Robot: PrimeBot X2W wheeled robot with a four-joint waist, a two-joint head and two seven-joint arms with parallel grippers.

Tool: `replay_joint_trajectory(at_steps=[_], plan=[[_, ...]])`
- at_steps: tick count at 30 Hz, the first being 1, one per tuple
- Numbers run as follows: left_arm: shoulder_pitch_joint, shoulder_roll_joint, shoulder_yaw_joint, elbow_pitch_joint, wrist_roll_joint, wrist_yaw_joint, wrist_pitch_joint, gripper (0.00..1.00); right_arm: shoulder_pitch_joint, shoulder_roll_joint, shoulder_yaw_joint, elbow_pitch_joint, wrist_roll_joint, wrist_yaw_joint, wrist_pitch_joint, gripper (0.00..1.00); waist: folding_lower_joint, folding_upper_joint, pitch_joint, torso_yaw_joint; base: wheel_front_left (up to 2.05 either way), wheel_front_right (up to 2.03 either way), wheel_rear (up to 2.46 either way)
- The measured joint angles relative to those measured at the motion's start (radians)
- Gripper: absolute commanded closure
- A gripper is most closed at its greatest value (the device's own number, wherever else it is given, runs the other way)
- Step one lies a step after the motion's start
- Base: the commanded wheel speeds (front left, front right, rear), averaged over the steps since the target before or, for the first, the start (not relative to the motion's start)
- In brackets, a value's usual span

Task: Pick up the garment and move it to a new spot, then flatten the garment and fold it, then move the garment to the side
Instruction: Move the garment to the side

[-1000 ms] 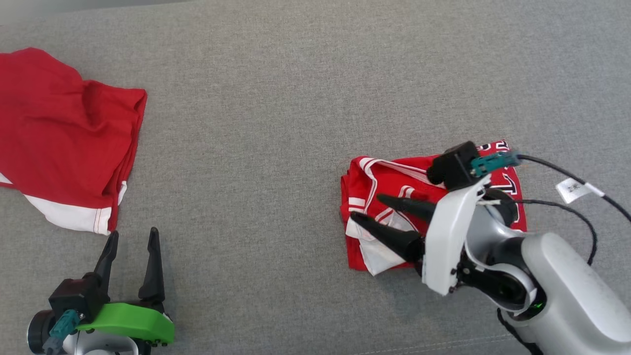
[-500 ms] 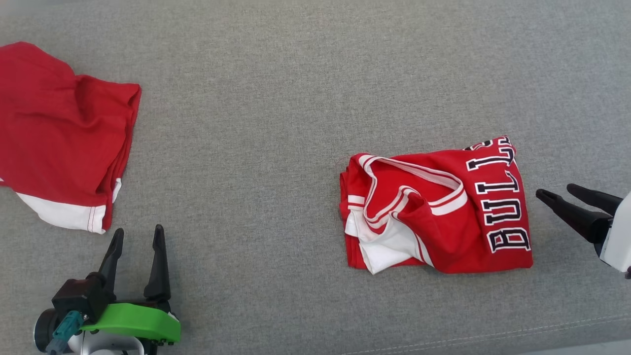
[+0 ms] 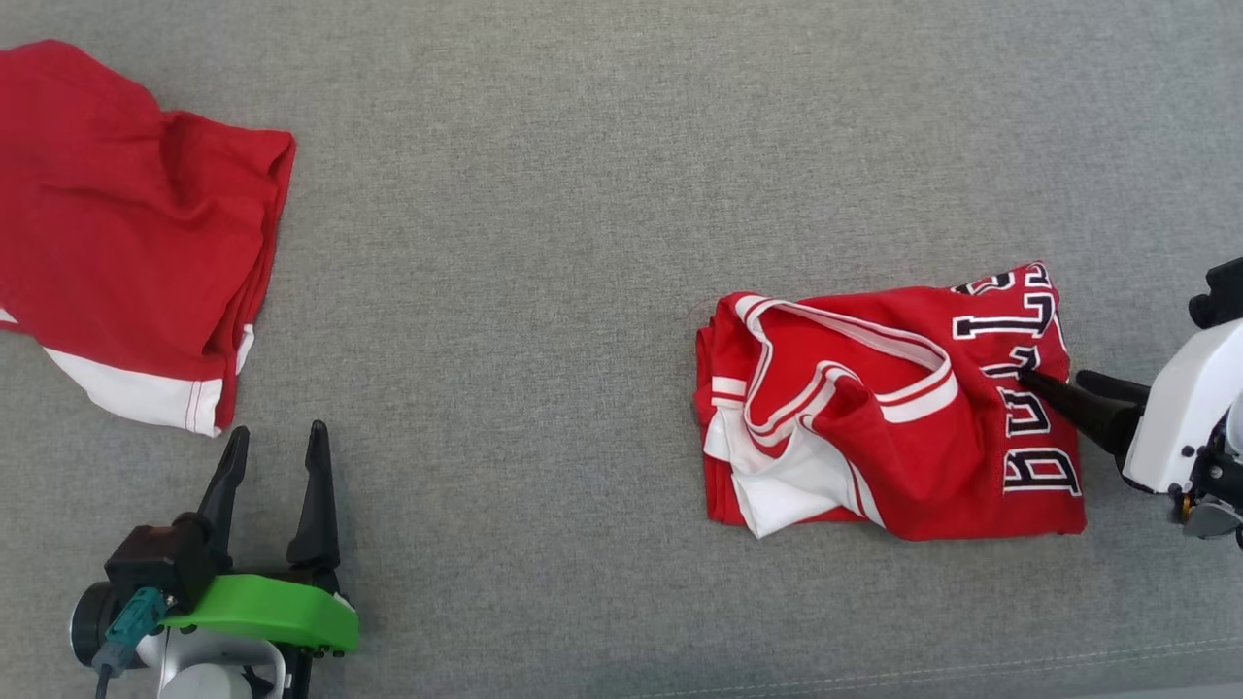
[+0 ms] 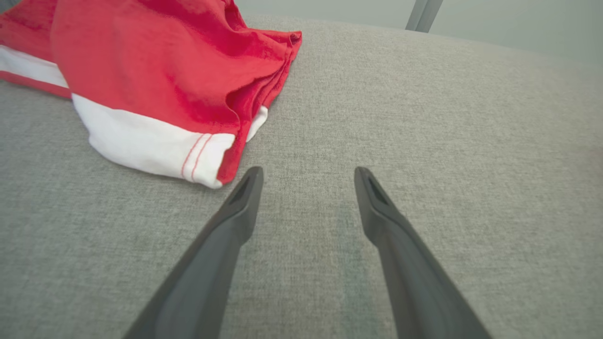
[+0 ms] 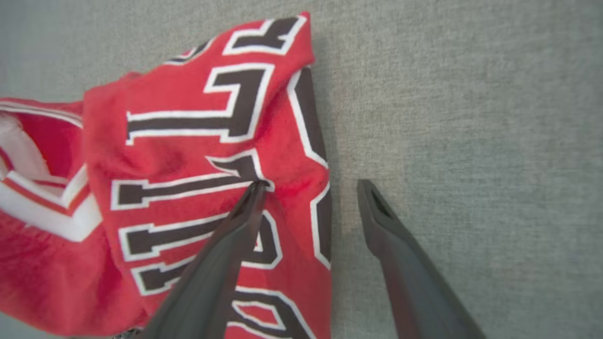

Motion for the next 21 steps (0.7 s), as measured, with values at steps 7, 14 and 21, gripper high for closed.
replay_joint_trajectory(at_steps=[7, 14, 21], plan=[[-0.015, -0.013, 0.005, 0.005, 0.0, -0.003, 0.0, 0.0, -0.058, 0.01, 0.026, 0.076, 0.071, 0.0, -0.025, 1.0, 0.0, 0.0, 0.012, 0.037, 0.0, 0.0, 0.0], [-0.008, -0.052, 0.021, 0.013, 0.0, -0.012, 0.0, 0.0, -0.077, -0.049, 0.077, -0.085, 0.16, 0.0, 0.003, 1.0, 0.0, 0.0, -0.023, 0.047, 0.0, 0.0, 0.0], [0.011, -0.092, 0.046, 0.021, 0.017, -0.025, 0.0, 0.0, -0.075, -0.094, 0.118, -0.307, 0.235, 0.0, 0.118, 1.0, 0.0, 0.0, -0.079, 0.044, 0.0, 0.0, 0.0]])
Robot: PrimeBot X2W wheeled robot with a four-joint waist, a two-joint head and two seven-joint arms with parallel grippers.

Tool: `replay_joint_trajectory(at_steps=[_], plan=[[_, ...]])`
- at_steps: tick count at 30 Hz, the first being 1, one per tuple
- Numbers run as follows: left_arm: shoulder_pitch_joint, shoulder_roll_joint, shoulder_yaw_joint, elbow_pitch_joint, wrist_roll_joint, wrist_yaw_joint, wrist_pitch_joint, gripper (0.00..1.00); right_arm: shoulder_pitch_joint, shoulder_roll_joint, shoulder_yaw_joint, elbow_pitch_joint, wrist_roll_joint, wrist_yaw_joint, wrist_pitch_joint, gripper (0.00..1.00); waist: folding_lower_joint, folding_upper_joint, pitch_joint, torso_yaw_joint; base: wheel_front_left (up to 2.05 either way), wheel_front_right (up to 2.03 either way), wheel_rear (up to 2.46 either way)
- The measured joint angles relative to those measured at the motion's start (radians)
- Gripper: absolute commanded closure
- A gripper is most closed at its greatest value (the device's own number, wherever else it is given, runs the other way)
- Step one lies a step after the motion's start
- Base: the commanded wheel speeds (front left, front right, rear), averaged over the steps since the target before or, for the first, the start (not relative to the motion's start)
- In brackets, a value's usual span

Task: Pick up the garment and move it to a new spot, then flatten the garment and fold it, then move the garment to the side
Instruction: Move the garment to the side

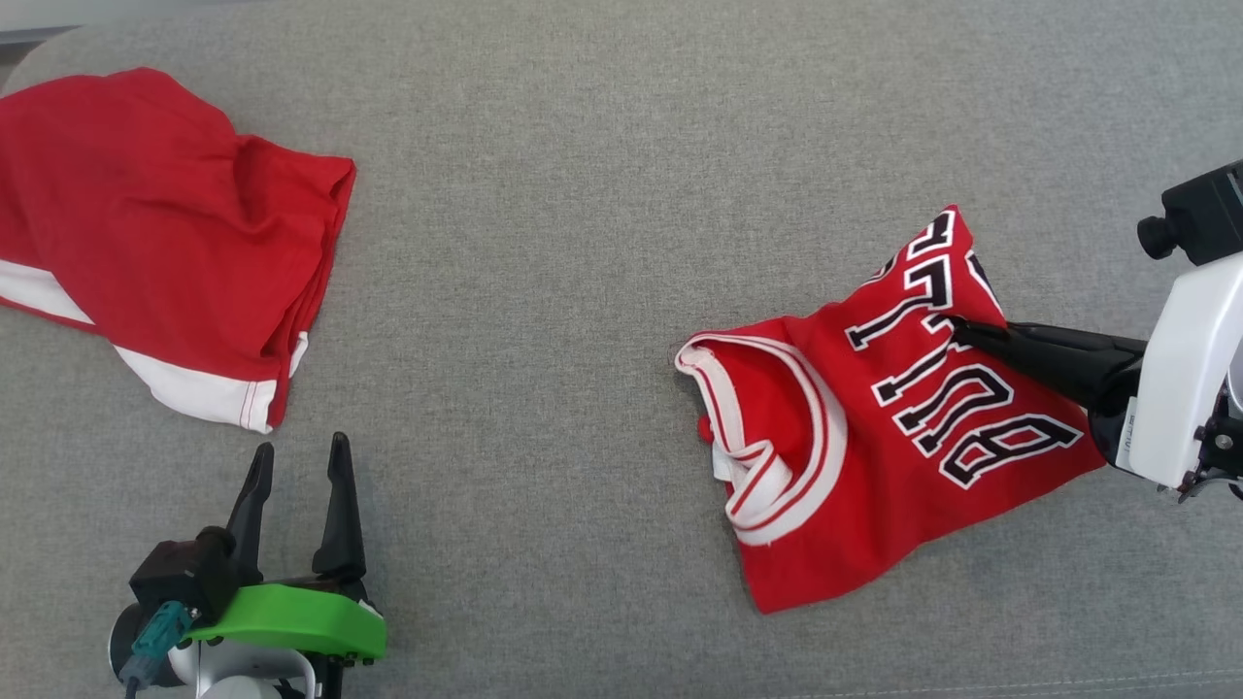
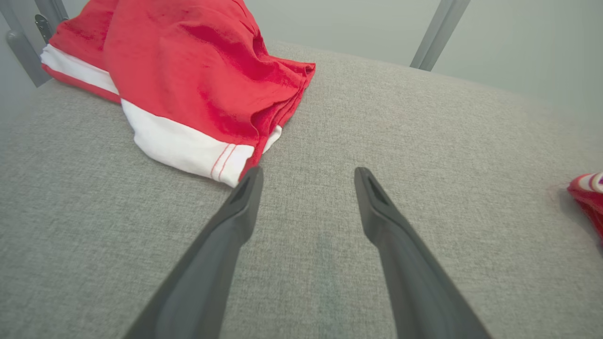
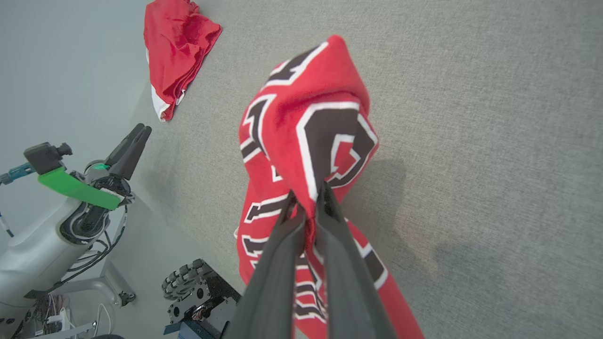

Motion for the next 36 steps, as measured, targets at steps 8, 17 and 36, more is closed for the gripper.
replay_joint_trajectory(at_steps=[8, 17, 36], plan=[[0.012, -0.02, 0.031, -0.005, 0.015, -0.01, 0.0, 0.0, 0.024, -0.003, -0.07, -0.051, -0.007, 0.0, 0.08, 1.0, 0.0, 0.0, -0.021, -0.015, 0.0, 0.0, 0.0], [0.016, -0.009, 0.063, -0.033, 0.049, -0.025, 0.0, 0.0, 0.06, 0.068, -0.224, 0.102, -0.111, 0.0, 0.018, 1.0, 0.0, 0.0, -0.001, -0.083, 0.0, 0.0, 0.0], [-0.03, 0.127, 0.045, -0.28, 0.125, -0.013, 0.129, 0.0, -0.043, 0.062, -0.041, 0.478, -0.333, 0.0, -0.49, 1.0, 0.0, 0.0, 0.126, -0.33, 0.0, 0.0, 0.0]])
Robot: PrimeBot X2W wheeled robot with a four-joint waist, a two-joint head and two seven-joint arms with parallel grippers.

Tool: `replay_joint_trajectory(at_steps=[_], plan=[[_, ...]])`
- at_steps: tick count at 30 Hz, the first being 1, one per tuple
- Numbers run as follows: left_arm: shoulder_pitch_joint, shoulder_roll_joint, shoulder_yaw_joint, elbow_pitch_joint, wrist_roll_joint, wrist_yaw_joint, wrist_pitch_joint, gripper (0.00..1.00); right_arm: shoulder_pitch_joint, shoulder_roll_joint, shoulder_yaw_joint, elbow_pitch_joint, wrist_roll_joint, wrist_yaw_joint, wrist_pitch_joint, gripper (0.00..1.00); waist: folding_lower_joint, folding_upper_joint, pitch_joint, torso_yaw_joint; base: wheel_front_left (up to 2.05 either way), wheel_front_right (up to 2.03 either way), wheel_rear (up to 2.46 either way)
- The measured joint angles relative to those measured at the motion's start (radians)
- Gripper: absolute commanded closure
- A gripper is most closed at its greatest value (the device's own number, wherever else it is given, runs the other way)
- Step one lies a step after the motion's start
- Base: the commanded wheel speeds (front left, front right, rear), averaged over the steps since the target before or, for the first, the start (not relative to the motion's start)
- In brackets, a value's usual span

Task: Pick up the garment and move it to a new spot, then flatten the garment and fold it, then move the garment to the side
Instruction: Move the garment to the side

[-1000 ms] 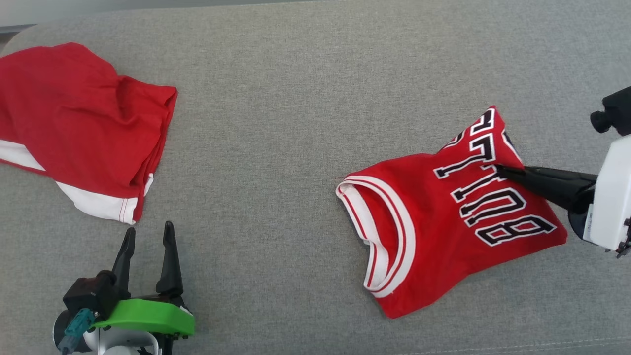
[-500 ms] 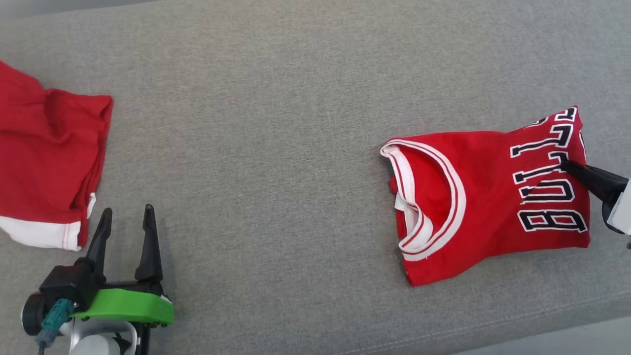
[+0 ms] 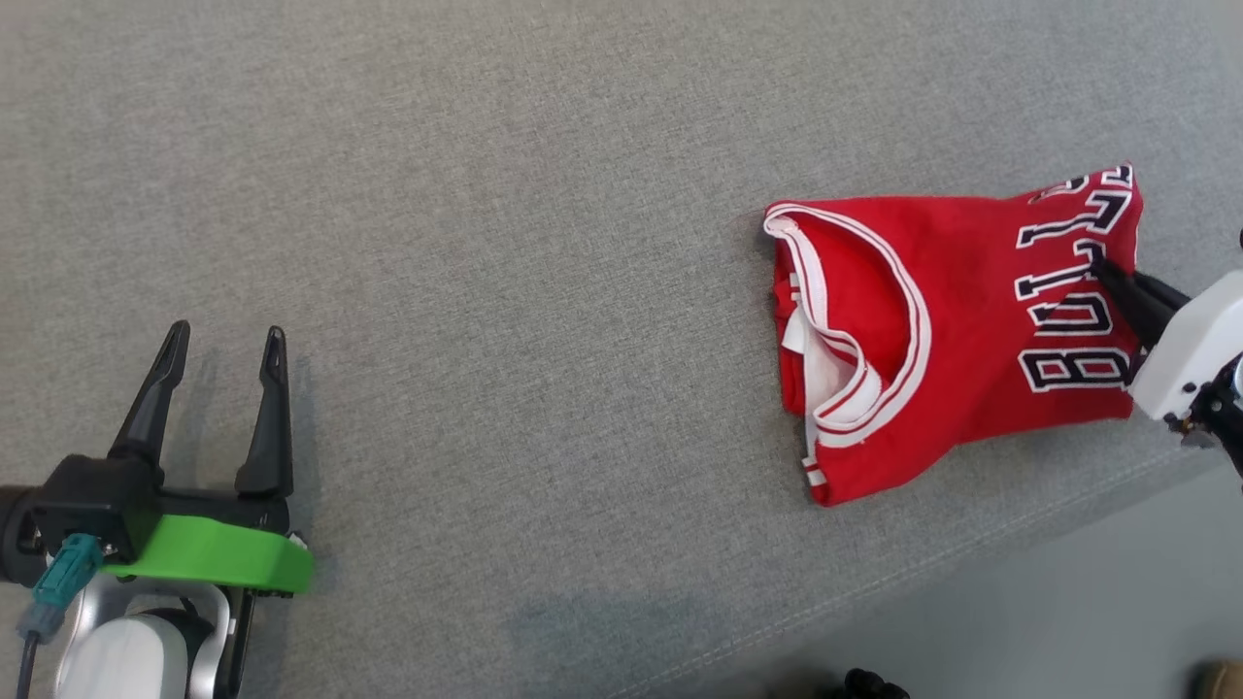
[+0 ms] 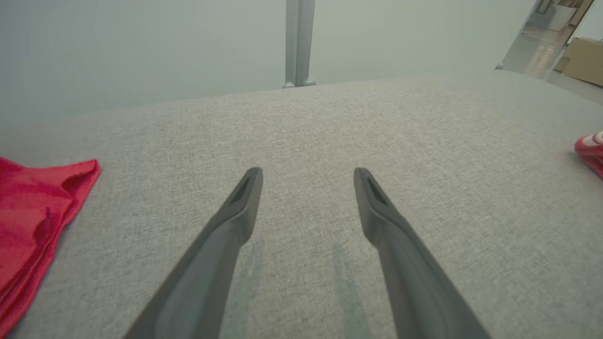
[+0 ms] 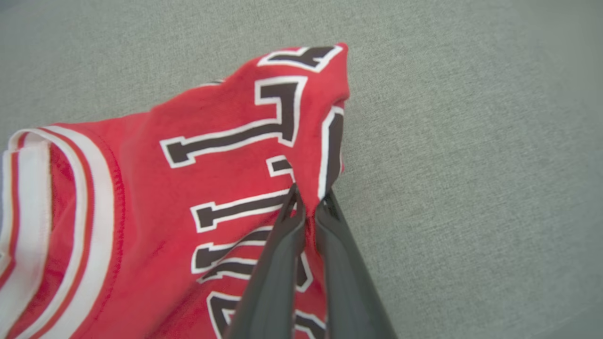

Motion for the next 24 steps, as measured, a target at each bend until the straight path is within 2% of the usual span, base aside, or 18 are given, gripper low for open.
replay_joint_trajectory(at_steps=[5, 10, 16, 24], plan=[[-0.031, 0.016, -0.029, -0.071, 0.012, -0.004, 0.046, 0.0, -0.14, -0.036, 0.046, 0.12, -0.083, 0.0, -0.123, 1.0, 0.0, 0.0, 0.06, -0.026, 0.0, 0.0, 0.0], [-0.073, 0.023, -0.066, -0.123, 0.027, -0.012, 0.076, 0.0, -0.319, -0.067, 0.048, 0.255, -0.181, 0.0, -0.202, 1.0, 0.0001, 0.0, 0.13, -0.021, 0.0, 0.0, 0.0], [-0.094, 0.027, -0.088, -0.18, 0.037, -0.011, 0.097, 0.0, -0.481, -0.138, 0.002, 0.405, -0.262, 0.001, -0.257, 1.0, 0.0002, 0.0, 0.217, 0.017, 0.0, 0.0, 0.0], [-0.09, 0.05, -0.072, -0.228, 0.04, 0.001, 0.107, 0.0, -0.525, -0.208, -0.116, 0.599, -0.314, 0.001, -0.318, 1.0, 0.0001, 0.0, 0.287, 0.056, 0.0, 0.0, 0.0]])
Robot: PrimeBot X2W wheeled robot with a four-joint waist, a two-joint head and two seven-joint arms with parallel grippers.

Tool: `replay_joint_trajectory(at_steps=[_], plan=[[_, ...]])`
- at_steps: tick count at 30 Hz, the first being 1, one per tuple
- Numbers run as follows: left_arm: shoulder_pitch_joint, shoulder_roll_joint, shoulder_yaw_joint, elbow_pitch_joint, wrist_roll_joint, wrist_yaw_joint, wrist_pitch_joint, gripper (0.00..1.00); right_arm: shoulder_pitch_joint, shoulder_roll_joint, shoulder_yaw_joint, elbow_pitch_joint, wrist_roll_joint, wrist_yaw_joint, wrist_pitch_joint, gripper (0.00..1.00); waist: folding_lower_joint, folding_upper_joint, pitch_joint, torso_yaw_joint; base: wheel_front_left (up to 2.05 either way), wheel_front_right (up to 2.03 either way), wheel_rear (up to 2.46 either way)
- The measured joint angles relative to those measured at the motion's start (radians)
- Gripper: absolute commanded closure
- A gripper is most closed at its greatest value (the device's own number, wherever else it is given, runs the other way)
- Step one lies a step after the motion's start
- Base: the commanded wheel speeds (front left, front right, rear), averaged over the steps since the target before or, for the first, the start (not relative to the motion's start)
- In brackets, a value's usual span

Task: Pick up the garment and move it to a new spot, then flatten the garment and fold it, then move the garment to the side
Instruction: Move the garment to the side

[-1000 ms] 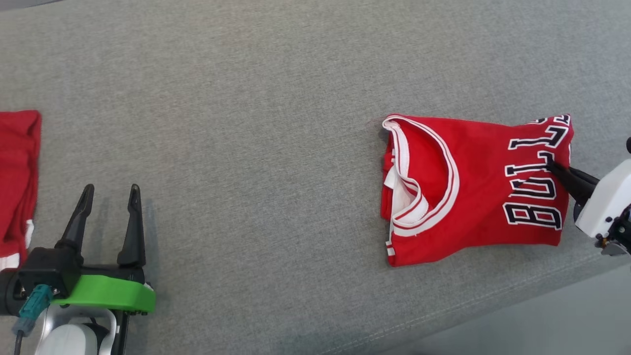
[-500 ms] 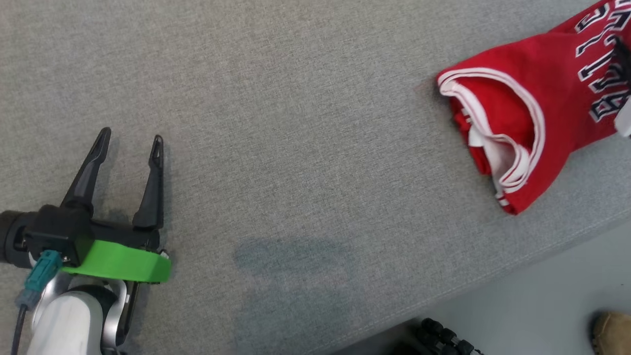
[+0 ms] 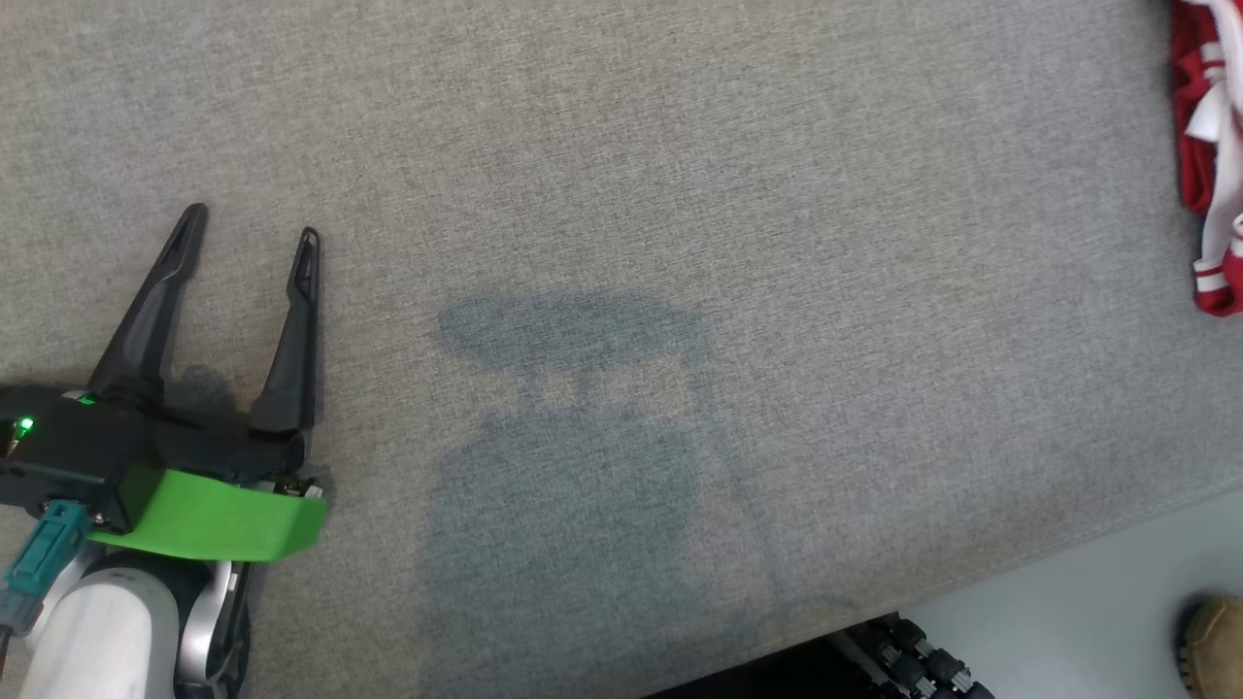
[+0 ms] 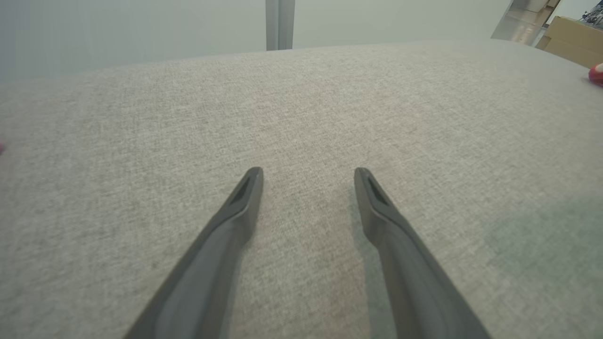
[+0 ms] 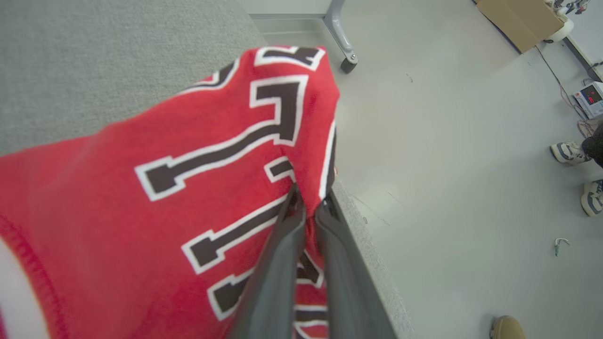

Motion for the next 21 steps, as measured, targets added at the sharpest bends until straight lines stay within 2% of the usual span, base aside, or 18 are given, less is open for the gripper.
replay_joint_trajectory(at_steps=[5, 6, 7, 14, 18, 21], plan=[[0.001, 0.009, 0.005, -0.018, 0.0, 0.004, 0.01, 0.0, -0.021, 0.027, -0.03, 0.087, -0.048, 0.0, -0.047, 1.0, 0.0, 0.0, 0.016, 0.009, 0.0, 0.0, 0.0], [0.001, 0.01, 0.005, -0.019, 0.0, 0.005, 0.014, 0.0, -0.027, 0.032, -0.036, 0.099, -0.065, 0.0, -0.07, 0.62, 0.0, 0.0, 0.016, 0.008, 0.0, 0.0, 0.0], [0.001, 0.011, 0.004, -0.02, 0.0, 0.006, 0.016, 0.0, -0.034, 0.036, -0.048, 0.113, -0.079, 0.0, -0.092, 0.0, 0.0, 0.0, 0.016, 0.007, 0.0, 0.0, 0.0], [0.0, -0.002, -0.003, 0.016, -0.007, 0.015, -0.008, 0.0, -0.092, 0.068, -0.068, 0.141, -0.204, 0.0, -0.266, 0.0, 0.0, 0.0, -0.018, 0.012, 0.0, 0.0, 0.0], [0.004, -0.035, -0.016, 0.083, -0.022, 0.022, -0.052, 0.0, -0.087, 0.122, -0.029, 0.078, -0.234, 0.0, -0.361, 0.0, 0.0, 0.0, -0.065, 0.021, 0.0, 0.0, 0.0], [0.028, -0.064, -0.026, 0.154, -0.037, 0.025, -0.098, 0.0, -0.024, 0.159, 0.012, -0.02, -0.232, 0.0, -0.397, 0.0, 0.0001, -0.0001, -0.115, 0.031, 0.0, 0.0, 0.0]])
